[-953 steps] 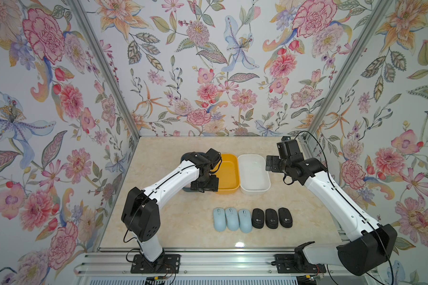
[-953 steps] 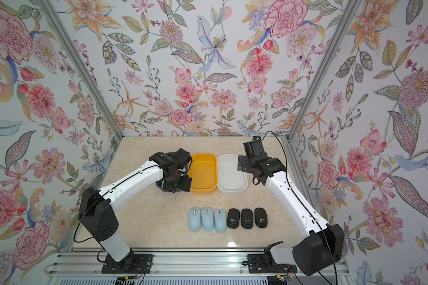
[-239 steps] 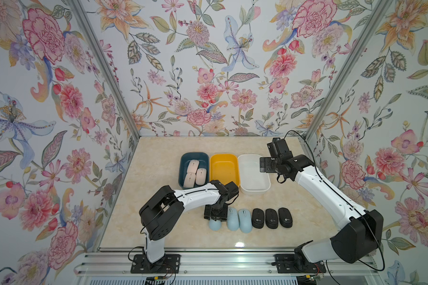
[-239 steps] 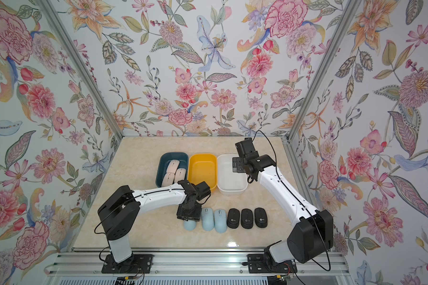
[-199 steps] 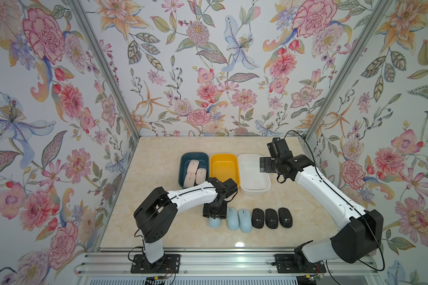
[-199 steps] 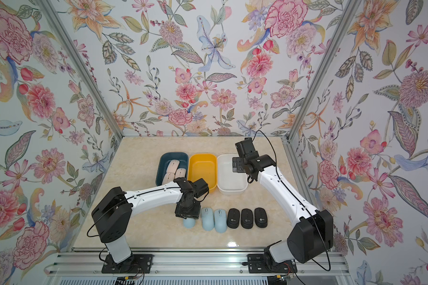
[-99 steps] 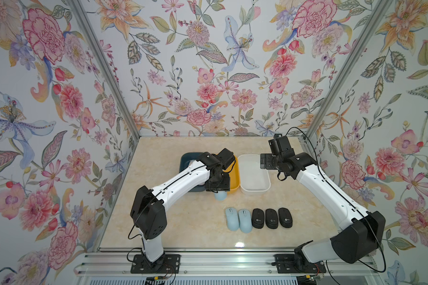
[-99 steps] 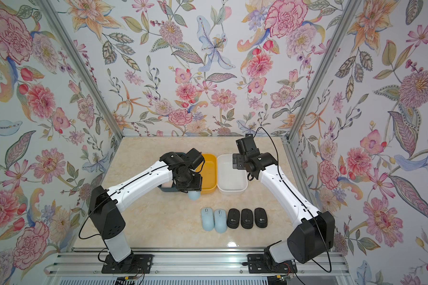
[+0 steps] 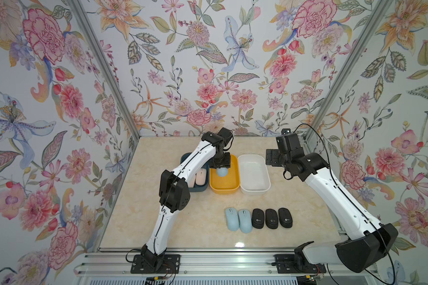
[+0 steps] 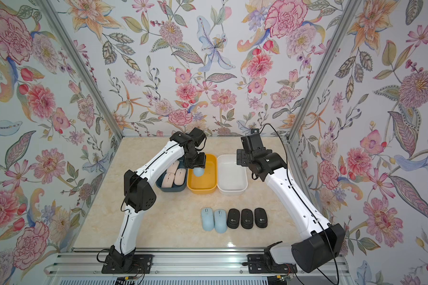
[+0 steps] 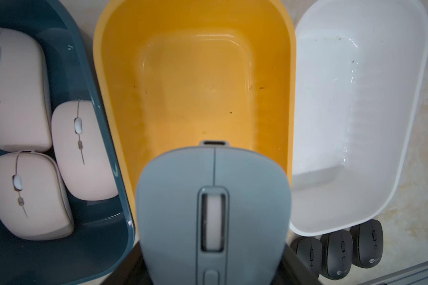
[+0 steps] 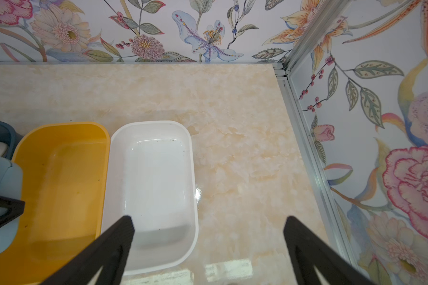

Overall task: Place the mice by color into the storage box
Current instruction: Place the mouse in the storage box.

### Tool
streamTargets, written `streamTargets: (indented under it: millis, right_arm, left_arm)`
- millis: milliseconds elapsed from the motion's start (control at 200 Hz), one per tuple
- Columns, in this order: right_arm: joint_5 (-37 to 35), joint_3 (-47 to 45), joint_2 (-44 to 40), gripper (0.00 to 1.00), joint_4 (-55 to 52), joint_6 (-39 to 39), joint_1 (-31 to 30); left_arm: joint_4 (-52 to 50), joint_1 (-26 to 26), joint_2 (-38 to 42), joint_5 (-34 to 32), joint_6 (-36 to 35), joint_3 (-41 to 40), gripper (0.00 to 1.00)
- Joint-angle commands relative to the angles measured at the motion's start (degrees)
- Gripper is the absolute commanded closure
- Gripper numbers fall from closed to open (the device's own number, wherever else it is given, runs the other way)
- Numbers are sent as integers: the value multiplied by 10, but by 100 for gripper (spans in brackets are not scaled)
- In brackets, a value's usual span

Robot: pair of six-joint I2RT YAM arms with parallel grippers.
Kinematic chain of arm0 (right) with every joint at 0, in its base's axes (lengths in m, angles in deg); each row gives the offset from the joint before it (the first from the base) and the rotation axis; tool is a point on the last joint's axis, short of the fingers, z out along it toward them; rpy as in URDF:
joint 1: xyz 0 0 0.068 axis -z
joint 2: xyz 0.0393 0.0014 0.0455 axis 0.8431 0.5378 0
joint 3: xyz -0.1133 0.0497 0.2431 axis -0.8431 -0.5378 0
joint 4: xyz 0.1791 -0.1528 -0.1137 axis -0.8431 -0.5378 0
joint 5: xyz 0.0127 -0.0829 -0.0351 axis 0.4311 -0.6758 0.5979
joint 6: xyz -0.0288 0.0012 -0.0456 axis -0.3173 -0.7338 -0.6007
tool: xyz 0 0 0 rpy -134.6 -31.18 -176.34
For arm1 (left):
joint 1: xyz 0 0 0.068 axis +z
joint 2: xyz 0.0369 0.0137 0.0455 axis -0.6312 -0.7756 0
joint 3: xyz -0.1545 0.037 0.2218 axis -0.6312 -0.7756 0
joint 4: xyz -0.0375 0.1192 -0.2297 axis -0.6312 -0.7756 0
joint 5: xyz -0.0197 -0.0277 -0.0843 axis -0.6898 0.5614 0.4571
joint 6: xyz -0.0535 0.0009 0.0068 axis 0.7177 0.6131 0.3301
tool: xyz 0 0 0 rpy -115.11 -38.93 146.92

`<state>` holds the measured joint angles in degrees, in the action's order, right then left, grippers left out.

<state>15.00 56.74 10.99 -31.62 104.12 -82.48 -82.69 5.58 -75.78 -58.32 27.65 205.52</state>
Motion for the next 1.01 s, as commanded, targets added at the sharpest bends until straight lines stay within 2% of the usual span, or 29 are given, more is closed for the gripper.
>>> streamTargets:
  millis: [0, 170, 565, 1000]
  right_arm:
    - [-21, 9, -21, 1, -22, -15, 4]
    - [-26, 6, -21, 1, -37, -22, 8]
    - [-34, -8, -27, 1, -55, -7, 8]
    - [-36, -23, -27, 1, -54, 5, 8]
  left_arm:
    - [-22, 15, -44, 7, -34, 51, 44]
    - [-10, 27, -99, 9, -41, 103, 43]
    - [46, 38, -141, 27, -40, 104, 42]
    - [60, 37, -172, -2, -60, 103, 39]
